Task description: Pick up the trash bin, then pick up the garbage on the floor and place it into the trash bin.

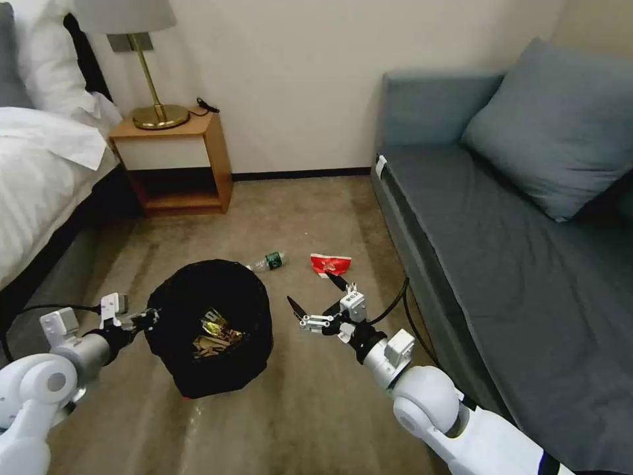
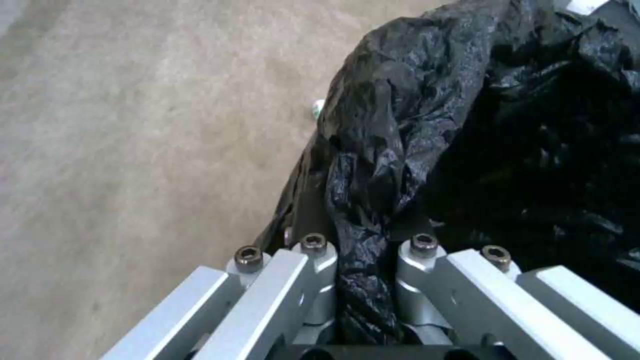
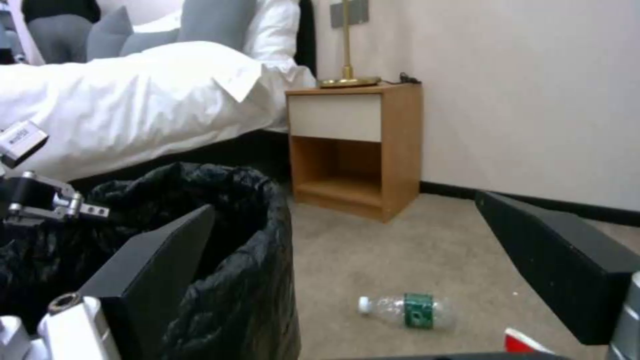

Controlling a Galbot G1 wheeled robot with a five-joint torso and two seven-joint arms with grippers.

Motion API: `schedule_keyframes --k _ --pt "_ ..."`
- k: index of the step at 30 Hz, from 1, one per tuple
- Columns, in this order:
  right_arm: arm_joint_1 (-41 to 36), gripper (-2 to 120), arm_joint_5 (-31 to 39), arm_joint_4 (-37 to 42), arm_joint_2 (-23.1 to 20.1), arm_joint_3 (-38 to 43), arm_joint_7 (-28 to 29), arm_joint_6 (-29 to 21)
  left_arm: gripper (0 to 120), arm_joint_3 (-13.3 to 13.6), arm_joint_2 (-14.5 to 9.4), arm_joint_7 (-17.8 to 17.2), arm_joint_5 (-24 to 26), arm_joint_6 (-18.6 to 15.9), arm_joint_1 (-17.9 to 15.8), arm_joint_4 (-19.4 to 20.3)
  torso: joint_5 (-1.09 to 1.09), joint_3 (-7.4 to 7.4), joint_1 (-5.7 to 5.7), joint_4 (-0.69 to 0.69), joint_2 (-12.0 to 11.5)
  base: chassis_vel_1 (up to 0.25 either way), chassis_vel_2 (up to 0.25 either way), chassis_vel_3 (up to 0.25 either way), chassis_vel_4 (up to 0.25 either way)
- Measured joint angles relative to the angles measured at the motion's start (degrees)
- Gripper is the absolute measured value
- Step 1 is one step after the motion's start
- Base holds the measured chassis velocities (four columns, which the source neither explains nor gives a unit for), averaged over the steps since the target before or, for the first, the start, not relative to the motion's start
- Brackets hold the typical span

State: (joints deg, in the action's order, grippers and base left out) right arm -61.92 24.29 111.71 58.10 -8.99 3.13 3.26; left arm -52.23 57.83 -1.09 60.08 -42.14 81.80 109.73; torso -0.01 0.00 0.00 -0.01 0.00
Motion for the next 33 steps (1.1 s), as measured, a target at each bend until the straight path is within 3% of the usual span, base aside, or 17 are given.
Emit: schedule_keyframes --k 33 --pt "-0.52 100 -0.35 0.03 -0.19 -0.44 -0.2 -0.23 7 -0.08 -0.88 0.0 0.21 0.0 -0.41 -0.01 0.0 0.0 -0.01 0.0 0.0 -0.205 0.201 0.203 -0.206"
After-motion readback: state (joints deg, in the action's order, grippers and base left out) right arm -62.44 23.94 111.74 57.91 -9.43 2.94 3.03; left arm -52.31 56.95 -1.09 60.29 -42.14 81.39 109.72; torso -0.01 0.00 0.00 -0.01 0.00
